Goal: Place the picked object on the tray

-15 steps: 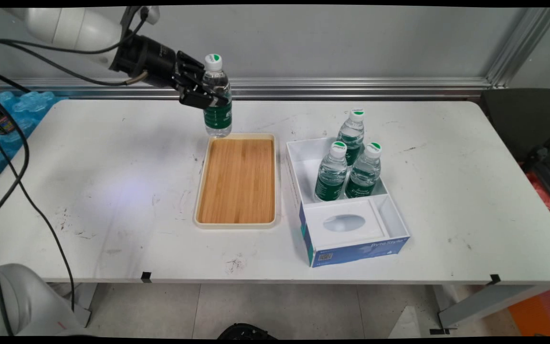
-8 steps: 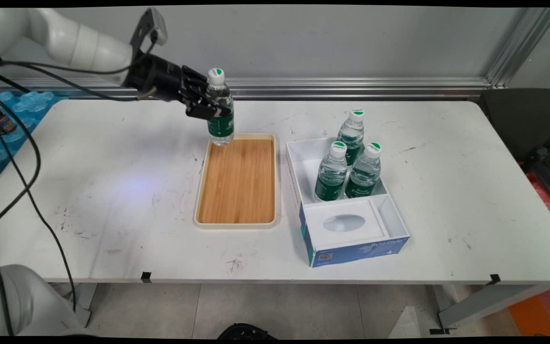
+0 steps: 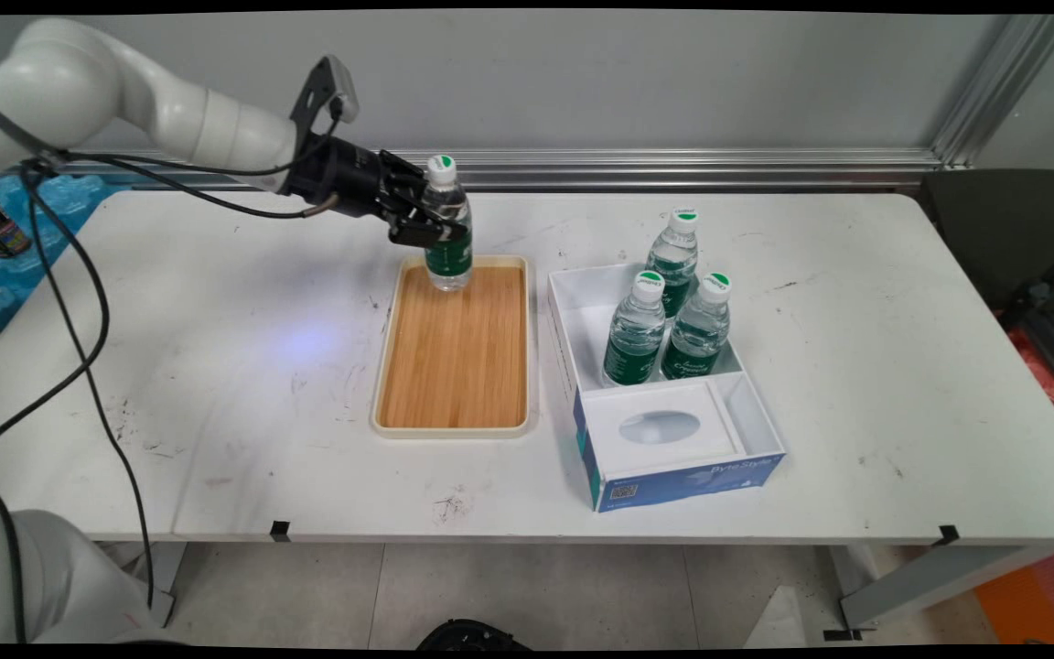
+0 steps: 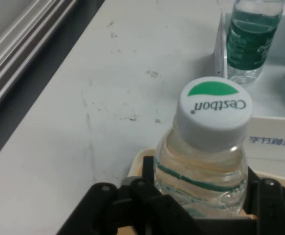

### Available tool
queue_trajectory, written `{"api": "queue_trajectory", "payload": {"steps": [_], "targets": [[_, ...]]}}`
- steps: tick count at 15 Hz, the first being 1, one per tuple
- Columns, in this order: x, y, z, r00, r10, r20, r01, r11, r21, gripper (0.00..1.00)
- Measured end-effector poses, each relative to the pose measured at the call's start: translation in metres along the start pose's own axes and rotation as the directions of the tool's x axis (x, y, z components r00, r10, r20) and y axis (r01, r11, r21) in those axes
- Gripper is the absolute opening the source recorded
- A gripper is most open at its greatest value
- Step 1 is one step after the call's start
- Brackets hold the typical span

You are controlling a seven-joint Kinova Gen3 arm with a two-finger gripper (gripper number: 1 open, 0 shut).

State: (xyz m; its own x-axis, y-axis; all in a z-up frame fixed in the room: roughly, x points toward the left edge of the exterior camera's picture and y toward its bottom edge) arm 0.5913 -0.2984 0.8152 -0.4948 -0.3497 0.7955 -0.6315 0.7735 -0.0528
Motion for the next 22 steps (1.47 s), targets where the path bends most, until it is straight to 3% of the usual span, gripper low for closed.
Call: {"api": "queue_trajectory", "payload": {"steps": [10, 22], "targets": [[0.008, -0.009, 0.045, 1.000, 0.009, -0.001, -0.009, 1.000, -0.028, 0.00], [0.016, -0.014, 0.078, 0.999, 0.011, 0.037, -0.010, 0.999, -0.040, 0.00]]}}
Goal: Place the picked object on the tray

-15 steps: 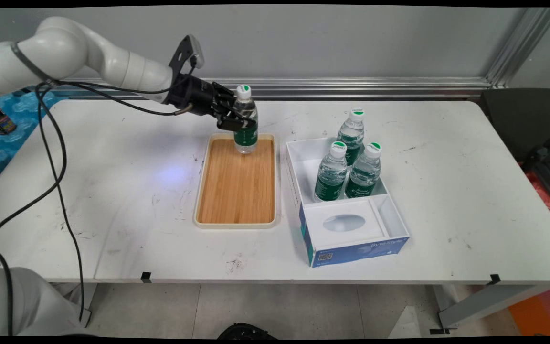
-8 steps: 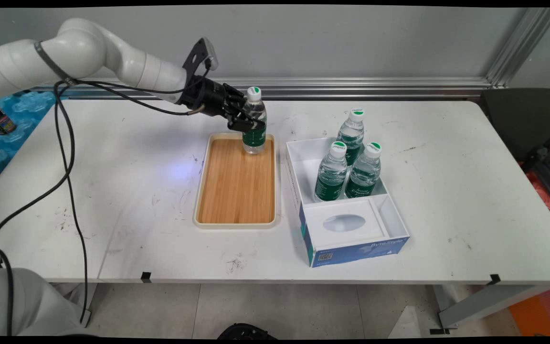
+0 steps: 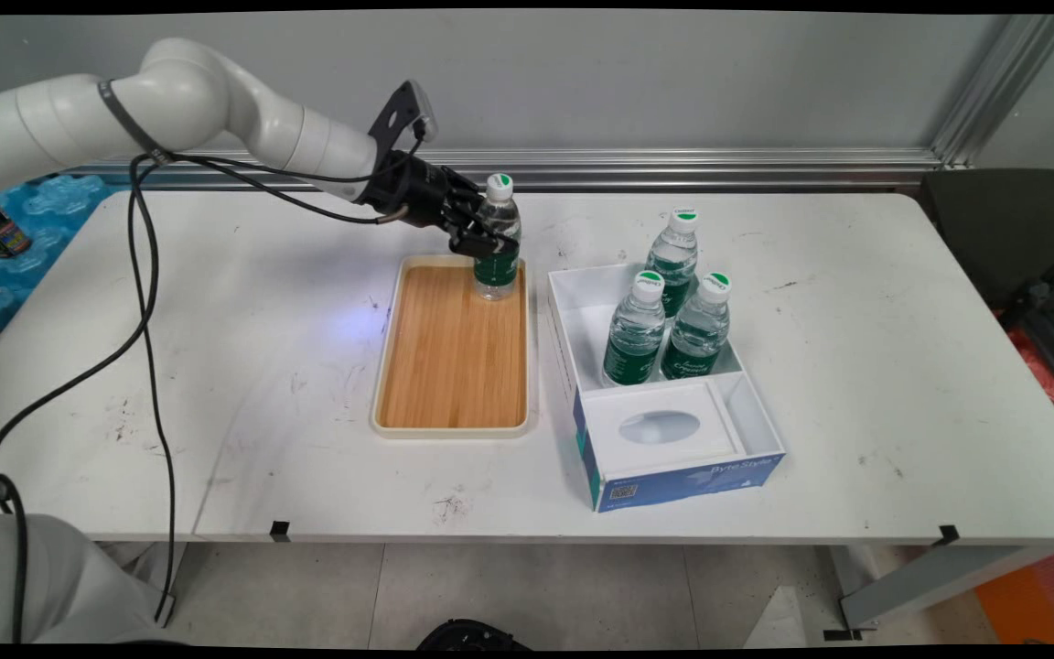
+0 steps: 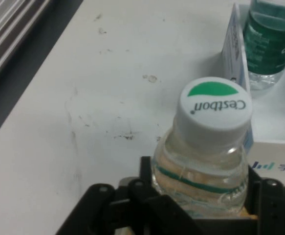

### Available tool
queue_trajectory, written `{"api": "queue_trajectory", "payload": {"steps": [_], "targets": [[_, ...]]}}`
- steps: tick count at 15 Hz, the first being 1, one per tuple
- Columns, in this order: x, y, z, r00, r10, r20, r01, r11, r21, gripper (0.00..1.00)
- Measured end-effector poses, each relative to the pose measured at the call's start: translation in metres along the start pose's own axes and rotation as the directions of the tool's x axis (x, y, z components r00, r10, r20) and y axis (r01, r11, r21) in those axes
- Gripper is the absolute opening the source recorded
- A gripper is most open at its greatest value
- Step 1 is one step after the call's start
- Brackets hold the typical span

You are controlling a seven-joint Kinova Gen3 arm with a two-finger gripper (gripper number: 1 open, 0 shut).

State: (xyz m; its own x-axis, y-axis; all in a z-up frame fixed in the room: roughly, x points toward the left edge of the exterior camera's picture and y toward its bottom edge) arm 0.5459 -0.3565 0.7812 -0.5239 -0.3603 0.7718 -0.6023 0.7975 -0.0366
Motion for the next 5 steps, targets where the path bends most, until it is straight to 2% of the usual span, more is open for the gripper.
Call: {"api": "queue_trajectory", "payload": {"steps": [1, 5], "targets": [[0.0007, -0.0006, 0.0019, 1.000, 0.000, 0.002, 0.000, 1.000, 0.000, 1.00], [0.0013, -0.0022, 0.0036, 1.000, 0.004, 0.014, -0.004, 1.000, -0.002, 1.00]]}}
